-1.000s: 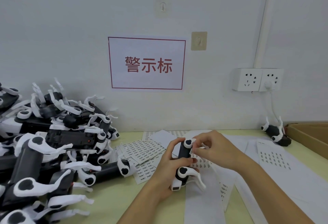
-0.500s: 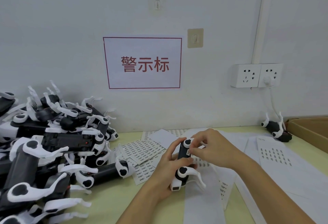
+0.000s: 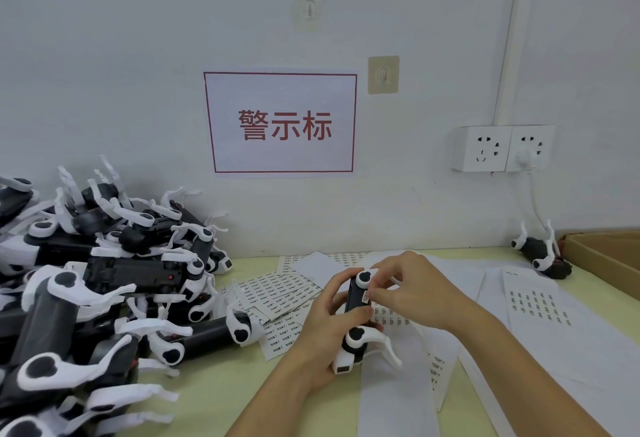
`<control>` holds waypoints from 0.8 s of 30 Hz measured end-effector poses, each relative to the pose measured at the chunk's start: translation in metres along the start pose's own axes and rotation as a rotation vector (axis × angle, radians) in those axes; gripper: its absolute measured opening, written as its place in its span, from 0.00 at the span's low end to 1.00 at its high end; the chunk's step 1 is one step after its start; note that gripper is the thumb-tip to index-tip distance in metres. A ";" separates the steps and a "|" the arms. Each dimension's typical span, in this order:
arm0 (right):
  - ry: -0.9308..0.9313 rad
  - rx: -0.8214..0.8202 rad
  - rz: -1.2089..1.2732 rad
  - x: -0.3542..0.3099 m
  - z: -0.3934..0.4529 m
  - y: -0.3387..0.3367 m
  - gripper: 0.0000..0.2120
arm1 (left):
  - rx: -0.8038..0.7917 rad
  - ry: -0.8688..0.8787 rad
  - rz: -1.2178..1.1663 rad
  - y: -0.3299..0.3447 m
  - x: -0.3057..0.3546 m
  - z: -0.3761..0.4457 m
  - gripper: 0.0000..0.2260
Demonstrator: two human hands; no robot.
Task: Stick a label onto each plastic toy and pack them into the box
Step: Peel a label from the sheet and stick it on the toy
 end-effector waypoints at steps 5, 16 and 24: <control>0.002 0.000 0.004 -0.002 0.000 0.001 0.09 | 0.024 0.013 0.024 0.001 0.002 -0.001 0.25; 0.001 0.000 0.005 -0.004 -0.001 0.002 0.10 | 0.048 0.023 0.046 0.001 0.004 -0.002 0.22; 0.008 0.004 0.013 -0.004 -0.002 0.002 0.09 | 0.047 0.030 0.072 0.003 0.006 -0.003 0.24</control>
Point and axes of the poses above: each hand's wrist, its own z-axis towards the middle knuckle, its own y-axis out of the palm, x = y × z, the point moved 5 cm from there along z, towards the middle knuckle
